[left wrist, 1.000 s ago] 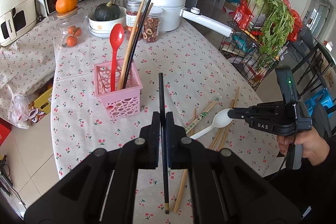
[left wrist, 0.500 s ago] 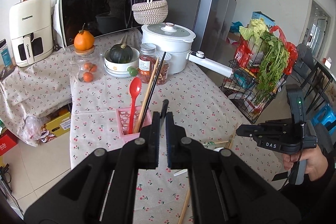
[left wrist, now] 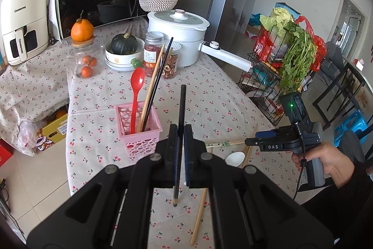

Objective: Organize utensils
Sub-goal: 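Grasp and lift the paper-wrapped chopsticks with the right gripper while the left carries the black chopstick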

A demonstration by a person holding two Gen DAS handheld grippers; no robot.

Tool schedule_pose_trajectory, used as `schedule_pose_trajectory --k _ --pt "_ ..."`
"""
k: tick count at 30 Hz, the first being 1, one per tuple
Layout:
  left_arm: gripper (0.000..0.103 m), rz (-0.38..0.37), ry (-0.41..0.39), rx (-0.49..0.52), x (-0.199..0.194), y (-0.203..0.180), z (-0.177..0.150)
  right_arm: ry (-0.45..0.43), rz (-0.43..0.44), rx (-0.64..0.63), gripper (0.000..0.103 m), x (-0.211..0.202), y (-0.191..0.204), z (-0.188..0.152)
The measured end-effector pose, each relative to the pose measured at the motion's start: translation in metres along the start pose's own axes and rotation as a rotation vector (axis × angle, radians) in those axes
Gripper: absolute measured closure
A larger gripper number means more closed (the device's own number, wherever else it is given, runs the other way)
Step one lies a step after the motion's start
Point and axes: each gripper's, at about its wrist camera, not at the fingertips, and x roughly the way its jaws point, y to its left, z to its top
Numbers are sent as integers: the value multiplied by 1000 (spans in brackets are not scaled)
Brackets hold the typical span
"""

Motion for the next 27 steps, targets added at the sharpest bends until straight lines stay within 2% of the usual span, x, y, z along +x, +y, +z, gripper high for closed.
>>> schedule_pose_trajectory --k 4,7,11,13,18,22,25,27 --pt "97 -1 1 -1 1 1 0 9 -135 -244 55 19 23 6" --pt "97 -2 3 -6 0 4 1 45 -84 -257 58 28 29 11" --pt "97 0 4 -13 0 8 3 -7 -9 -333 58 21 64 24" --pt "97 1 6 -18 1 10 3 -4 18 -382 58 27 86 28" --pt "97 3 6 -29 -2 18 1 49 3 -506 64 62 134 34" --pt "97 2 6 -42 -5 27 1 74 -5 -521 65 86 145 44" --pt "97 -3 7 -55 -5 33 1 60 20 -499 72 90 149 53" --pt "97 -6 8 -62 -6 37 1 50 22 -497 82 93 153 57"
